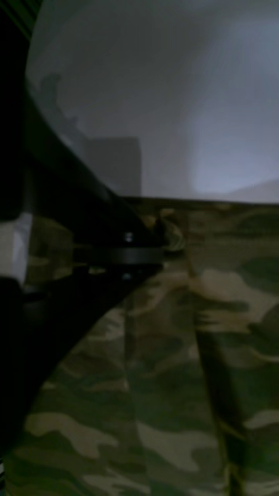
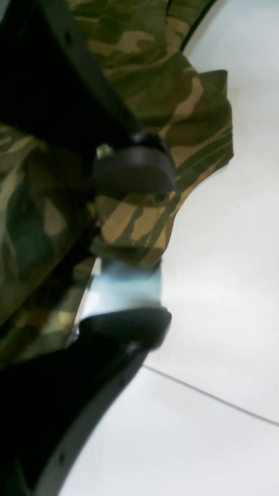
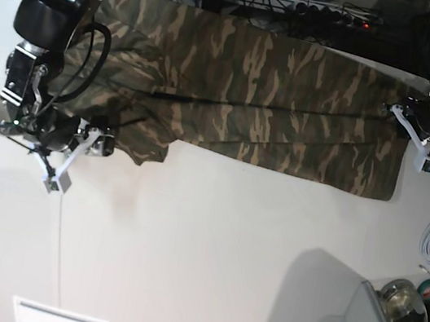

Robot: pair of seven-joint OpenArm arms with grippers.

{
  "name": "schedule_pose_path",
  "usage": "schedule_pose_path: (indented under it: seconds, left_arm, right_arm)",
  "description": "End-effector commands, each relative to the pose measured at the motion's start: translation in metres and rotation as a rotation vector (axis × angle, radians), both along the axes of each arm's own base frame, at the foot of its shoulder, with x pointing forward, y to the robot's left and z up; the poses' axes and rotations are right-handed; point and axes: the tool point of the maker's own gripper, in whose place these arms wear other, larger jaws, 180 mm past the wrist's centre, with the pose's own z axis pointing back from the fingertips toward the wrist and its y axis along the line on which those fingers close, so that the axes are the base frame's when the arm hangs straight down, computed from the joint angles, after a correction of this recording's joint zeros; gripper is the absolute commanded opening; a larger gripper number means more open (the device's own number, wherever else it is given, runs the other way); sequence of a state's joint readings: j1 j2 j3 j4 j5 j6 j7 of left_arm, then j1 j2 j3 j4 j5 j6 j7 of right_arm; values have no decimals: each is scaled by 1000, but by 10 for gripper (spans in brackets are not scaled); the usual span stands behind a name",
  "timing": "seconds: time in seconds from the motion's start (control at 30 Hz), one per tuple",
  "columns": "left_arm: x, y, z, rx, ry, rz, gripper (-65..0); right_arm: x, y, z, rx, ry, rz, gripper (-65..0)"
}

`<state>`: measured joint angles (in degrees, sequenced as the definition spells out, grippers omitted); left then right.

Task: Layout the t-shirt on the table in an organized manner, then fold the t-shirt properly
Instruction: 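Release the right gripper and regrasp the folded shirt near the collar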

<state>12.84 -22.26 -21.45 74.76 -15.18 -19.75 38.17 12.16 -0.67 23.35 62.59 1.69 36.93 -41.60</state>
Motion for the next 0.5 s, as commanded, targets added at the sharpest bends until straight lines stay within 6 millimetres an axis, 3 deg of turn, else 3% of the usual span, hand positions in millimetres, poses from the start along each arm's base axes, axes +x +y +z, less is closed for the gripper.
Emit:
schedule_pose_path:
  seconds: [0.0,0.17,0.2,0.33,0.47]
  left_arm:
    - [10,8,12,23,-38,-6,-650]
    - [10,8,13,24,-39,-6,-650]
    - [10,8,13,24,-39,-6,-650]
    - [10,9,13,23,-38,-5,-650]
    - [10,9,13,23,-38,-5,-650]
  right_arm:
    - [16,-3,13,5,-51,-10,-347]
    - [16,-2,15,5,-54,-11,-626]
    - [15,-2,14,3,-47,-9,-650]
    - [15,-5,16,-12,-32,-4,-650]
    - [22,-11,33,-36,-88,-17,-647]
